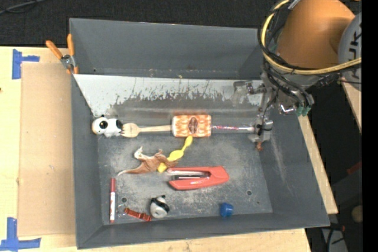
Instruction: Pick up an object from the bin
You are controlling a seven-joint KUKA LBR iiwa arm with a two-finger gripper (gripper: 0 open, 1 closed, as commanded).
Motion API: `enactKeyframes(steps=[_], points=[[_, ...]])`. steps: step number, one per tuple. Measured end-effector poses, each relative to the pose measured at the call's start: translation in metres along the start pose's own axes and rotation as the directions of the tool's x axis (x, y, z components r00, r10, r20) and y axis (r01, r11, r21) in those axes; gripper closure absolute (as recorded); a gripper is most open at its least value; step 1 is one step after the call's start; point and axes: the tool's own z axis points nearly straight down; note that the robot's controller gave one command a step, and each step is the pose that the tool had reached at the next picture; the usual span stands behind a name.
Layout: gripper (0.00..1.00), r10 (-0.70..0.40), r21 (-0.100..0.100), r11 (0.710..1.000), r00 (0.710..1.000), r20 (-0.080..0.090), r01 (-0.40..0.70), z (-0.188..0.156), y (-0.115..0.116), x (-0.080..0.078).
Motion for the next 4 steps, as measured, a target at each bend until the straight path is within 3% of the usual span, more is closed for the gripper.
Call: enactKeyframes(steps=[1,2,3,4], points=[[0.0,0.04,-0.002,0.999,0.999,-0.005,-0.04,-0.01,-0.029,0.036],[0.0,-0.011,0.0,1.0,1.0,0.002,0.011,0.0,0.017,0.015],[0.0,-0.038,-0.002,0.999,0.999,0.001,0.038,0.044,0.002,0.03],[0.0,-0.049,0.0,0.999,0.999,0.003,0.049,0.04,0.038,0.032]])
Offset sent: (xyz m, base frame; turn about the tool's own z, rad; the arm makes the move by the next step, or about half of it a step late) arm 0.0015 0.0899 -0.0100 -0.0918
